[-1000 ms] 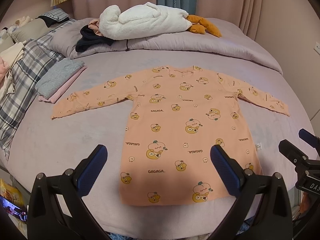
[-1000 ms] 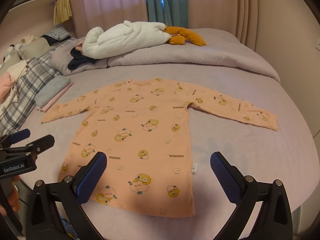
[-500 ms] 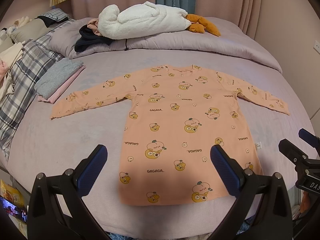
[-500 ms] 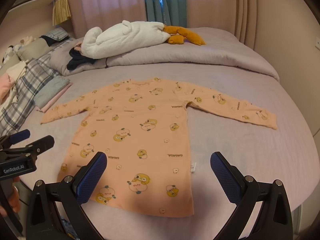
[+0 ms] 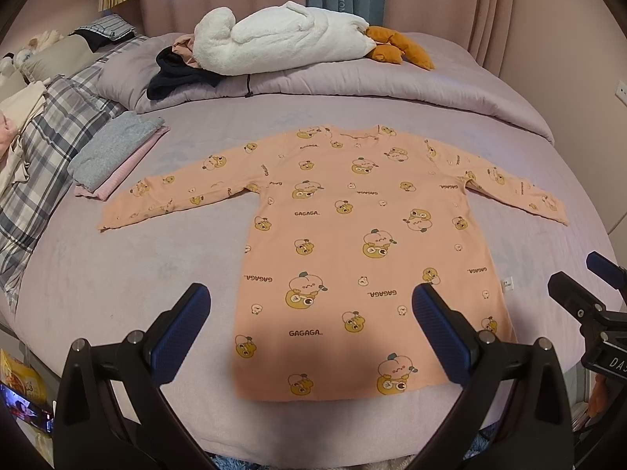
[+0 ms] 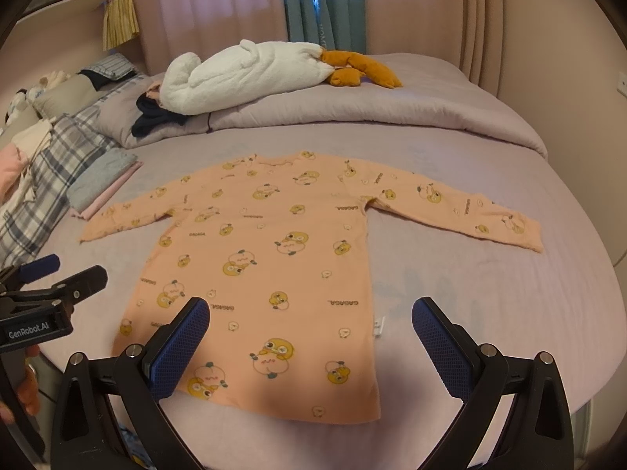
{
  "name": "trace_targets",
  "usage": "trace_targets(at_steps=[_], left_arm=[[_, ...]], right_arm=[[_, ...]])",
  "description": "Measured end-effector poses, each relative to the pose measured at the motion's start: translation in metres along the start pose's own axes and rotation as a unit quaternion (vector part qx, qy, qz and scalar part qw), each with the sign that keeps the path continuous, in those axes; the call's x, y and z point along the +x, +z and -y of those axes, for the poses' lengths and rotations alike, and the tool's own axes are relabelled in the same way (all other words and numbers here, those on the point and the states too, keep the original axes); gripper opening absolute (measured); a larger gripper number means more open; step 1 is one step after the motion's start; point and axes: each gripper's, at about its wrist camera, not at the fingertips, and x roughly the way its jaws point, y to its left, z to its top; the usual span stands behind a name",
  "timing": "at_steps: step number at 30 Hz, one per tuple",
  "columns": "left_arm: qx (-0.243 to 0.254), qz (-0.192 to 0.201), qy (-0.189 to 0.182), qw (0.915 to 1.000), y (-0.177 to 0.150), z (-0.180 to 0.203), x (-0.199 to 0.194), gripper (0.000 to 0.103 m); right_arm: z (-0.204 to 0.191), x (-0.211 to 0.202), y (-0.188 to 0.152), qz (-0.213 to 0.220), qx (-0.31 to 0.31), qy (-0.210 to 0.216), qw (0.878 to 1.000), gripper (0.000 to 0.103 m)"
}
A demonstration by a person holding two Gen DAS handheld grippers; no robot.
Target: Fold small clothes
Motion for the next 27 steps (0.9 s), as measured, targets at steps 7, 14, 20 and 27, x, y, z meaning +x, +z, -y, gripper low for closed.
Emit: trace_targets(at_steps=[7,14,20,27], left_arm=[[0.0,0.0,0.0,1.0,-0.0009,-0.0008,-0.0002,0.103],[-0.001,0.0,0.0,1.0,-0.0014,-0.0018,0.0002,0.103],[0.001,0.001,-0.001,1.0,-0.0015,-0.0011,0.0013,0.103],[0.005,-0.001,-0.003,1.0,-0.0006,0.0028,0.0024,0.103]], right_arm=[[0.0002,-0.0003,0.0002,0.0,0.0,0.001,1.0,0.102],[-0.0004,-0.0009,-0.0007,-0.001,-0.001,0.0,1.0,0.102],[-0.0007,-0.0008,-0.0012,-0.002,-0.001,-0.001,1.0,0.102],[-0.0003,-0.0008,-0.001,-0.003,0.001,0.0,1.0,0.102]])
